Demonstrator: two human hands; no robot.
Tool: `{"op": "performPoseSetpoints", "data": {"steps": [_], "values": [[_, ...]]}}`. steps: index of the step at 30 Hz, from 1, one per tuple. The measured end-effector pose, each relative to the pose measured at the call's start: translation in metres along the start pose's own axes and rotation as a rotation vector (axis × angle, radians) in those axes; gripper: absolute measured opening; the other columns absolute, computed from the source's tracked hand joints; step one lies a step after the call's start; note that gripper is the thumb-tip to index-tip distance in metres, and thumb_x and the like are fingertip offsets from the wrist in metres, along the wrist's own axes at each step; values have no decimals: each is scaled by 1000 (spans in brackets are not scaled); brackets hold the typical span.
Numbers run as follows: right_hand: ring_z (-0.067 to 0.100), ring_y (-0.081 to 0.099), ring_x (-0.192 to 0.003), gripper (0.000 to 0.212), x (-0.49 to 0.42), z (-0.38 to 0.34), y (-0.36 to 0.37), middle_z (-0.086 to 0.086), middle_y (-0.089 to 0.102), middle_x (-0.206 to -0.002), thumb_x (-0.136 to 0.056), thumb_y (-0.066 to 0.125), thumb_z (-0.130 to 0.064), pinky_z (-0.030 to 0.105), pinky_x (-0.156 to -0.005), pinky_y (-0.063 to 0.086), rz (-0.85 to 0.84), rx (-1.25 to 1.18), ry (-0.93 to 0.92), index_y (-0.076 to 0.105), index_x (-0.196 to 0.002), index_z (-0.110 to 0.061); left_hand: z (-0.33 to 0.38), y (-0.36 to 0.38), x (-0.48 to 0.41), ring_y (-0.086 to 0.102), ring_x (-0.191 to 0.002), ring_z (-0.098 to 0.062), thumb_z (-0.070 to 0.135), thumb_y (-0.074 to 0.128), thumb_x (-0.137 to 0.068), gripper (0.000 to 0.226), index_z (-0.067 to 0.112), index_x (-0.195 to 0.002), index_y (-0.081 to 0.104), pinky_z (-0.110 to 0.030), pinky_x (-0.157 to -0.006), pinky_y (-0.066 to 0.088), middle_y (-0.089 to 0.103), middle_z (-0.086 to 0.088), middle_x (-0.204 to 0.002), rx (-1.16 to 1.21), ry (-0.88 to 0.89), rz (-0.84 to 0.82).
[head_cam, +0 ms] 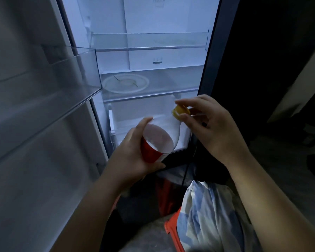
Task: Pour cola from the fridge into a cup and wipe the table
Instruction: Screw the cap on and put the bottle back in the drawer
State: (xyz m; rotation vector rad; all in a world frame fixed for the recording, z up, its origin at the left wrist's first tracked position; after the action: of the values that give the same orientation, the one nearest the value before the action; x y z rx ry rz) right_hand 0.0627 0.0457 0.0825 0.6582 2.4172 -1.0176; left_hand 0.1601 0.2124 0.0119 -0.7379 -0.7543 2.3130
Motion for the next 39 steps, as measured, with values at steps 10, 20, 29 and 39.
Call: {"op": "performPoseSetpoints", "data": {"steps": [10,20,29,39], "values": [[4,63,-93,29,-113,33,-17,-7,58,-106,-90,62,-19,14,-81,50,-17,-80,-178,63,-118,-15,10,-11,-99,48,-103,-9,34,89,-59,111,62,-135,13,-25,-77,41,37,19,-123,26,-76,155],[1,60,-93,30,-176,81,-7,-6,58,-109,-90,60,-21,11,-82,49,-161,10,-248,61,-120,-18,-13,15,-157,49,-112,-12,38,89,-56,112,63,-133,11,-34,-89,47,41,15,-137,77,-189,223],[2,61,-93,27,-200,77,0,-7,60,-108,-89,61,-21,15,-82,51,-255,-55,-249,64,-116,-22,-32,17,-162,49,-113,-3,32,89,-57,112,65,-132,13,-13,-80,43,41,22,-134,220,-224,261],[6,64,-93,30,-221,68,-8,-12,67,-103,-88,63,-17,30,-86,52,-436,87,-251,67,-117,-23,-40,12,-167,52,-111,-1,28,89,-56,113,67,-130,12,-9,-78,42,45,22,-131,266,-232,217]]}}
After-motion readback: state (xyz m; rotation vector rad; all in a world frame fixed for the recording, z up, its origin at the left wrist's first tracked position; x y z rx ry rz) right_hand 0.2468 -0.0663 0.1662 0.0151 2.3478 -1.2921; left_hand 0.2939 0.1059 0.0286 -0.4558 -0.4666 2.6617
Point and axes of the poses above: each hand's wrist, its own x-axis away from the middle knuckle, its own y-axis out of the palm, z = x × y, the point moved 2 cm from there along -x, towards the middle knuckle
